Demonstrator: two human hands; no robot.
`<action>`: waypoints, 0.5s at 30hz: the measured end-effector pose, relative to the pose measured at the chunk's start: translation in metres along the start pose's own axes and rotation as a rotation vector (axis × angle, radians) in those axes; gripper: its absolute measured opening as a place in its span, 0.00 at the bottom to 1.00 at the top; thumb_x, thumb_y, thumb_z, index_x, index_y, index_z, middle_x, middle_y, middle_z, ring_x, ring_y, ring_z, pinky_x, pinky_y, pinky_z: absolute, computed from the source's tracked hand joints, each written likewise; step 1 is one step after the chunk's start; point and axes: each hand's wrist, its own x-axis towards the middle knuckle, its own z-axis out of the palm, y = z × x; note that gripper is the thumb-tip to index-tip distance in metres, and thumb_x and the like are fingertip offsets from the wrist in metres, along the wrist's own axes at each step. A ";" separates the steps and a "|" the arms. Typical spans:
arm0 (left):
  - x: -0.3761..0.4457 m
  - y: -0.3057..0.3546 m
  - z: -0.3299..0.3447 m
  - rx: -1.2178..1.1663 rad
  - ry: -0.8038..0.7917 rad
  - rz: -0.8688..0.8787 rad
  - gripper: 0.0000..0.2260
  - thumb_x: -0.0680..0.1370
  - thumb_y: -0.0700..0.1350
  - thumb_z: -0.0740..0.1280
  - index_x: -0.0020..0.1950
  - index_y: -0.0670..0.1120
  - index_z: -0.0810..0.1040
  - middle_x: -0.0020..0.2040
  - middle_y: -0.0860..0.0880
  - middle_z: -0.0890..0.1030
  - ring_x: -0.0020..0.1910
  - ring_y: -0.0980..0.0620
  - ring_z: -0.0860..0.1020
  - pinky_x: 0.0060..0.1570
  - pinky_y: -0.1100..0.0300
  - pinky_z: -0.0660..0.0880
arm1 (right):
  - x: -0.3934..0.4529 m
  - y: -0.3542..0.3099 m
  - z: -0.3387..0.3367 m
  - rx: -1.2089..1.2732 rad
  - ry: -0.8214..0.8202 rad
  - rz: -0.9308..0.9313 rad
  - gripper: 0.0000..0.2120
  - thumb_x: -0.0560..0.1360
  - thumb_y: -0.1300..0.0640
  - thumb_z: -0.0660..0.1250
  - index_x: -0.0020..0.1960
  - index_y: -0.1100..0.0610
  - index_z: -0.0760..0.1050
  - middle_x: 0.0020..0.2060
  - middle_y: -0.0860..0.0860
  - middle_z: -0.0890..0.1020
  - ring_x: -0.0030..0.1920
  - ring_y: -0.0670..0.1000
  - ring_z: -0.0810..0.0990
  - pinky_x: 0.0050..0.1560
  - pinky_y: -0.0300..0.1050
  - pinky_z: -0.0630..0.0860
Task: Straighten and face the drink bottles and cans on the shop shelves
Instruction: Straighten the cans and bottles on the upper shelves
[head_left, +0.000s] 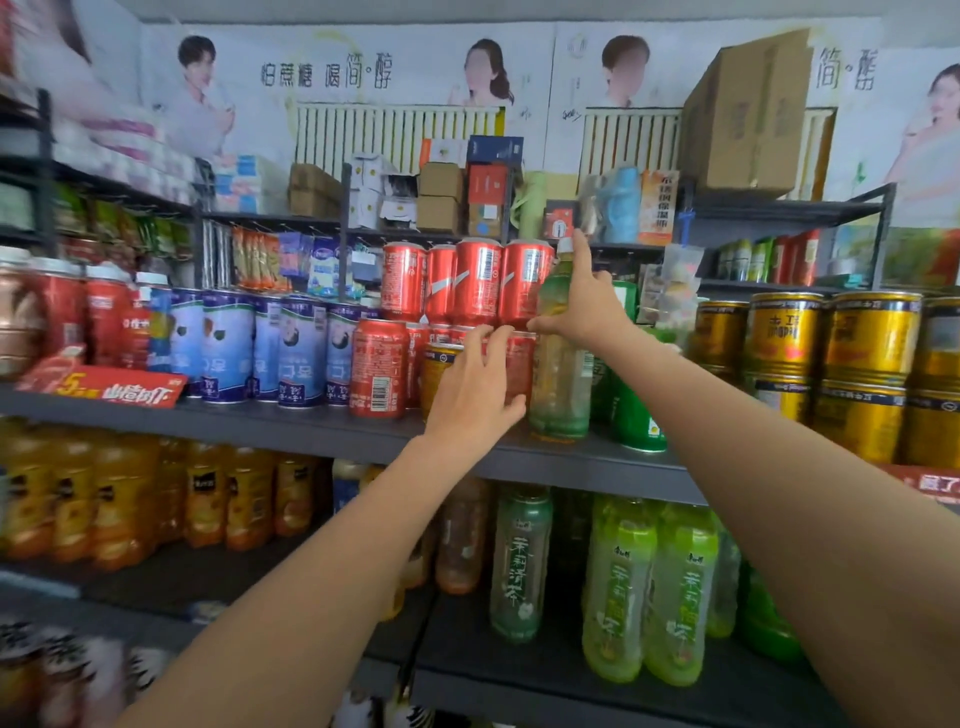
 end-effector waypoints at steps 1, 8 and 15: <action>-0.001 -0.003 -0.002 -0.014 -0.002 -0.017 0.31 0.75 0.47 0.67 0.73 0.46 0.56 0.72 0.46 0.59 0.64 0.46 0.71 0.59 0.54 0.72 | 0.000 -0.001 0.004 0.002 0.026 0.010 0.55 0.67 0.57 0.76 0.76 0.48 0.37 0.72 0.65 0.58 0.69 0.62 0.67 0.68 0.55 0.65; -0.010 -0.018 -0.013 -0.132 0.012 -0.132 0.29 0.76 0.50 0.65 0.73 0.45 0.56 0.71 0.45 0.59 0.63 0.45 0.72 0.60 0.48 0.72 | -0.013 -0.005 0.004 0.155 0.141 -0.033 0.54 0.64 0.59 0.77 0.77 0.48 0.43 0.69 0.61 0.61 0.68 0.59 0.67 0.68 0.50 0.65; -0.011 0.011 -0.018 -0.424 0.049 -0.083 0.34 0.73 0.56 0.68 0.73 0.47 0.57 0.71 0.48 0.65 0.69 0.50 0.66 0.68 0.51 0.66 | -0.042 -0.025 -0.023 0.132 0.230 -0.380 0.55 0.61 0.53 0.79 0.77 0.51 0.48 0.69 0.56 0.64 0.68 0.54 0.65 0.67 0.48 0.62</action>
